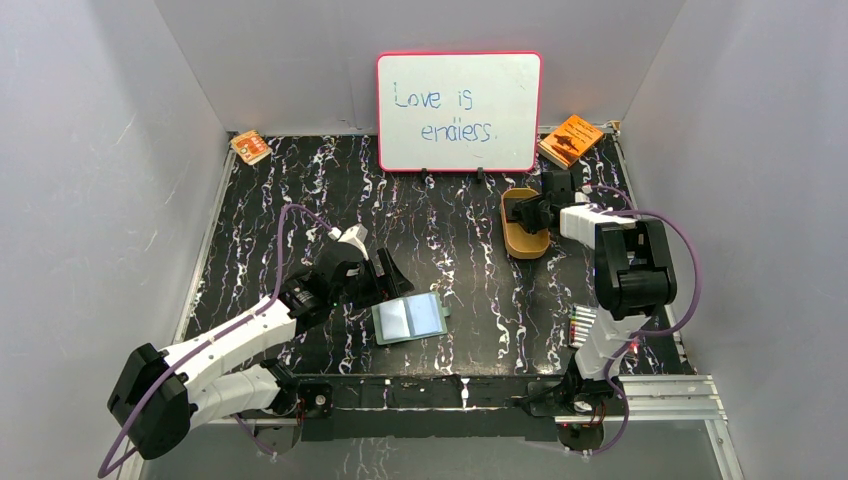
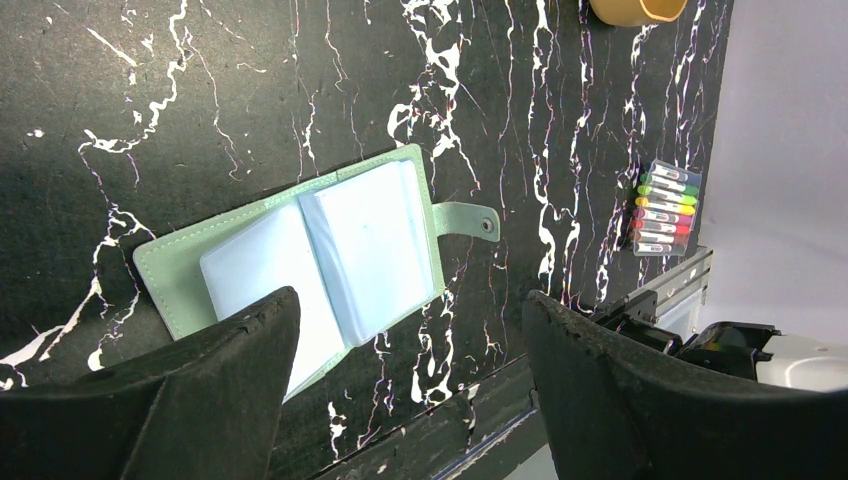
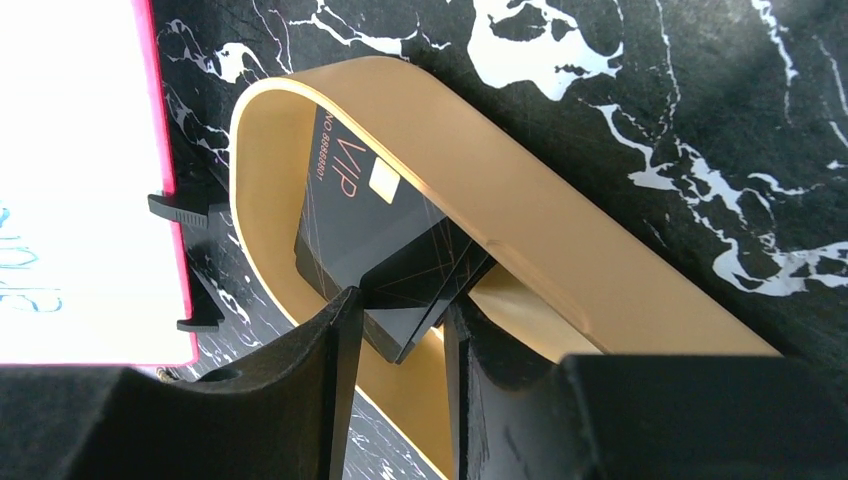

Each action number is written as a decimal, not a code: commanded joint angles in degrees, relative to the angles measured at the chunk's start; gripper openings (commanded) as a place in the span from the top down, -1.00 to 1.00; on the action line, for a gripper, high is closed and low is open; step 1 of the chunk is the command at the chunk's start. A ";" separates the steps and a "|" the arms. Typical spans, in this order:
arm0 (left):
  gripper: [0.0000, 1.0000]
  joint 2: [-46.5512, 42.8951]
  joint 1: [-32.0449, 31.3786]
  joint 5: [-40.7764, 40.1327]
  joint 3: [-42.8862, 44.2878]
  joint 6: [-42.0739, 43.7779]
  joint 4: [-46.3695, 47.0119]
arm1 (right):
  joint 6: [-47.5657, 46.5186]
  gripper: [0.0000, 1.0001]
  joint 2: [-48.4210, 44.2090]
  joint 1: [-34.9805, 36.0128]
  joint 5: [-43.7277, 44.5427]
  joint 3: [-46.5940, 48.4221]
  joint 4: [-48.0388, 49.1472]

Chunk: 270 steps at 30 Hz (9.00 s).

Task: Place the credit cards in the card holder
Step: Pick up the credit card from the storage box, then insert the credit card into the card holder.

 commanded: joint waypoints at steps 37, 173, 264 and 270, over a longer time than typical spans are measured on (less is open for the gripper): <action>-0.56 0.39 0.19 1.02 -0.69 -0.51 1.46 | -2.32 0.59 -6.46 -0.24 -1.17 -3.45 -1.10; 0.71 15.19 0.31 -10.04 -6.09 -3.09 -3.77 | -37.29 1.00 -6.28 31.79 -45.06 -9.63 -3.05; 0.93 16.04 0.29 -8.21 -7.37 -3.41 -1.98 | -19.39 1.00 -0.16 34.25 -44.36 -16.20 11.61; 0.93 16.02 0.34 -8.22 -7.39 -3.35 -1.92 | -19.02 1.00 0.42 34.64 -44.46 -15.70 11.91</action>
